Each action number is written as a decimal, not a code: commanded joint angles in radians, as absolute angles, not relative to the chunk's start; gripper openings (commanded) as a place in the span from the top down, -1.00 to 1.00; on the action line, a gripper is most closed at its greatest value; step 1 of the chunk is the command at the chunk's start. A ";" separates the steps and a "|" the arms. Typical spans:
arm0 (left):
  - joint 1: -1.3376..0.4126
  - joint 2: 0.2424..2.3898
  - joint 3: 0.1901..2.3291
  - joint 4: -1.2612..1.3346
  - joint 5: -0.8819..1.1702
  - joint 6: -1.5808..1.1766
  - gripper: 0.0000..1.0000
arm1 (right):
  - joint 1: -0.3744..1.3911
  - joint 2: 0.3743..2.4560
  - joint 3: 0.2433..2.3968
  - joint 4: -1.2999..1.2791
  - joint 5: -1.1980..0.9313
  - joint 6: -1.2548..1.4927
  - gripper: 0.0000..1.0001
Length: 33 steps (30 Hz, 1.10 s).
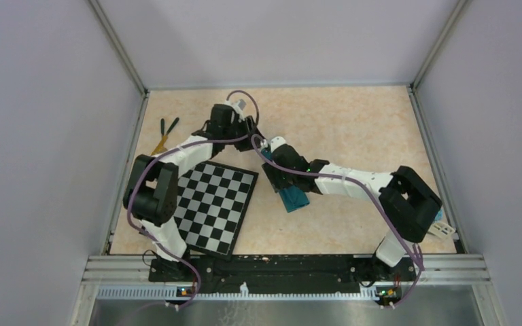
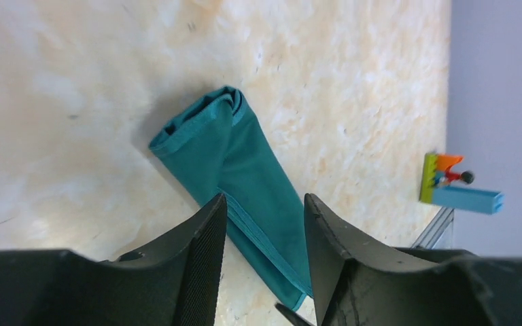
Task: Fold the napkin into a case and place the utensils inside
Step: Pick up the smaller rectangle-folded napkin from the center of the board.
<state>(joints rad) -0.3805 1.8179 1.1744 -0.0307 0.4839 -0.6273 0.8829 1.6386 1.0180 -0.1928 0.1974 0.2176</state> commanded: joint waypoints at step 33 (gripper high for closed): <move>-0.158 1.373 0.934 -0.143 0.405 -0.603 -0.12 | 0.981 1.921 1.125 -0.259 0.524 0.421 0.99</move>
